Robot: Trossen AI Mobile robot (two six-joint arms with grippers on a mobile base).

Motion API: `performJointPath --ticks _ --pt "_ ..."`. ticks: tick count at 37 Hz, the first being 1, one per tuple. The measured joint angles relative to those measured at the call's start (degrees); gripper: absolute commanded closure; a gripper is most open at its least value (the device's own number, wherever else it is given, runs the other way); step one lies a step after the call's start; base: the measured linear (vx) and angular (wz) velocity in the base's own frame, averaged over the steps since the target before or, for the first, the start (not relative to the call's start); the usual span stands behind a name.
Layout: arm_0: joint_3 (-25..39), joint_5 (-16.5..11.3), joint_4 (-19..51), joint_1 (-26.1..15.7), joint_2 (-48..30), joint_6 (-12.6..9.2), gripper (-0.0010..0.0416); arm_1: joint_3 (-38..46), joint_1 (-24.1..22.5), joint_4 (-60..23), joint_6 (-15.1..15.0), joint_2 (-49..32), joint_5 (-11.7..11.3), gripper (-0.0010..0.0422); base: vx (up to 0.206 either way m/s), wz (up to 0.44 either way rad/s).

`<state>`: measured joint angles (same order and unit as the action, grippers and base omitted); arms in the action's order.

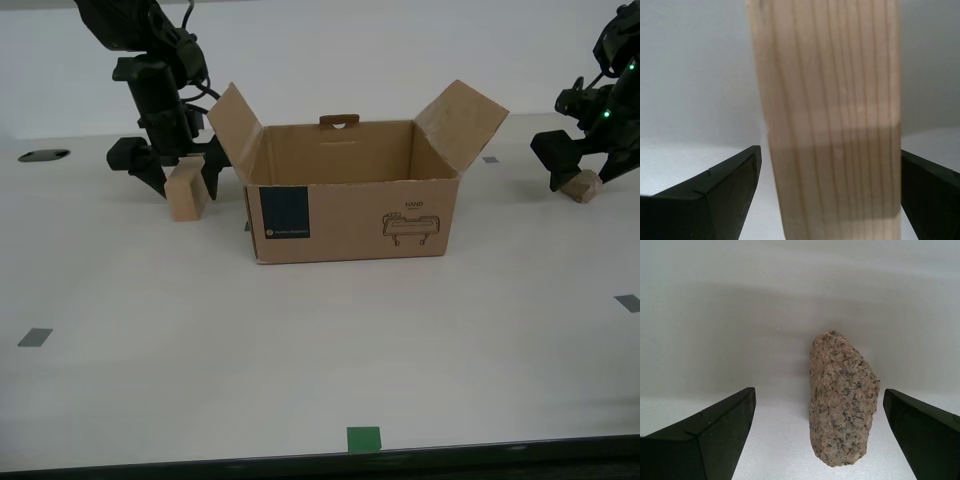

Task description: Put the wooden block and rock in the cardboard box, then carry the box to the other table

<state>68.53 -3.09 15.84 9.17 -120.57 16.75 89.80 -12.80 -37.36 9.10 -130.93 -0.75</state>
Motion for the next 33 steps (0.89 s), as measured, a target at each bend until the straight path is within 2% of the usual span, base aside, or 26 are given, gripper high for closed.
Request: performJointPath --ticks 15,22,33 --pt "-0.9 0.0 -0.9 0.0 0.0 0.2 0.0052 0.0 0.0 0.2 0.2 0.0 0.1 0.0078 0.0 0.0" --pt "-3.7 -0.1 -5.2 0.0 0.0 1.1 0.0052 0.0 -0.1 0.2 0.2 0.0 0.2 0.0078 0.0 0.0" --pt "-3.5 -0.1 -7.2 0.1 0.0 1.1 0.0068 0.0 -0.1 0.2 0.2 0.0 0.2 0.0078 0.0 0.0"
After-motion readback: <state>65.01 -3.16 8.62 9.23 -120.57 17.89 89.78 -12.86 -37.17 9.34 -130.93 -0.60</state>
